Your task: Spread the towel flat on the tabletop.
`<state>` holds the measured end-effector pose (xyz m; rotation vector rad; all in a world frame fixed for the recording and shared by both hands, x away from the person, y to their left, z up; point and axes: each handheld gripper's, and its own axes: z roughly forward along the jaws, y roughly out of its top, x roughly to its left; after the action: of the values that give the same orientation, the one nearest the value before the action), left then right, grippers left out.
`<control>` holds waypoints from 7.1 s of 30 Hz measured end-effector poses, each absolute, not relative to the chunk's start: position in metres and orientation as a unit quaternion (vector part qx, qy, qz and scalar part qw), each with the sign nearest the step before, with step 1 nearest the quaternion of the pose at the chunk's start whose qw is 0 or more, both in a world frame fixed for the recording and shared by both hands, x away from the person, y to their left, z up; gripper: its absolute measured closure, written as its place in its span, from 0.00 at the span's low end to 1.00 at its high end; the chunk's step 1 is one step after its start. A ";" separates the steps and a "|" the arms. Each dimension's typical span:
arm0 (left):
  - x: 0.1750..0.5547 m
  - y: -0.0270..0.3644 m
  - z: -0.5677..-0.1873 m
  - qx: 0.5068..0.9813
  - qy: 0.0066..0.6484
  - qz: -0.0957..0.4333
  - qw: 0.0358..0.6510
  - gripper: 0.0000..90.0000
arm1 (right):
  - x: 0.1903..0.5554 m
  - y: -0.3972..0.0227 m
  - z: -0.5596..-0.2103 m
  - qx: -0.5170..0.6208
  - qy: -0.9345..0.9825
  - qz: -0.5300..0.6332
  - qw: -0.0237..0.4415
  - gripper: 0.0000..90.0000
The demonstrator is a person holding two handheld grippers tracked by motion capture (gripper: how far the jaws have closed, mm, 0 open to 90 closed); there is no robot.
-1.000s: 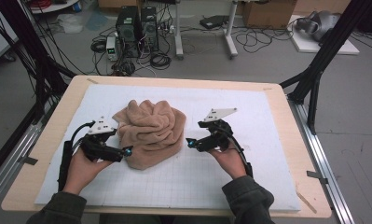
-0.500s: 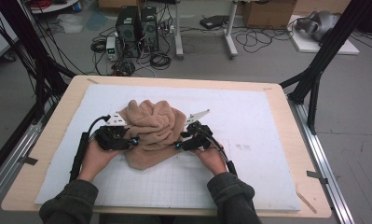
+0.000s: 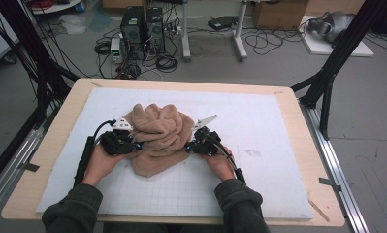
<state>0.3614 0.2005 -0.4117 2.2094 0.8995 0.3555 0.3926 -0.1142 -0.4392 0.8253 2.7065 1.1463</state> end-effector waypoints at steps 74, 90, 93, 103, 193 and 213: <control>0.330 0.171 -0.400 0.868 0.298 0.087 0.387 0.67 | 0.384 -0.157 -0.421 0.288 0.882 0.366 0.077 0.53; 0.318 0.183 -0.407 0.858 0.301 0.094 0.407 0.93 | 0.375 -0.158 -0.428 0.283 0.897 0.331 0.077 0.96; 0.312 0.192 -0.402 0.852 0.304 0.091 0.417 0.93 | 0.362 -0.170 -0.420 0.279 0.894 0.342 0.079 0.96; 0.282 0.194 -0.400 0.849 0.289 0.100 0.431 0.93 | 0.284 -0.213 -0.404 0.249 0.895 0.361 0.086 0.96; 0.243 0.180 -0.409 0.859 0.268 0.047 0.435 0.89 | 0.232 -0.208 -0.398 0.193 0.909 0.368 0.031 0.93; 0.300 0.201 -0.391 0.838 0.311 0.121 0.432 0.52 | 0.339 -0.151 -0.401 0.196 0.907 0.359 0.099 0.60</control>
<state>0.3000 0.2011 -0.3910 2.0878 0.7750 0.3028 0.3392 -0.1515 -0.4011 0.5799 2.6833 1.0612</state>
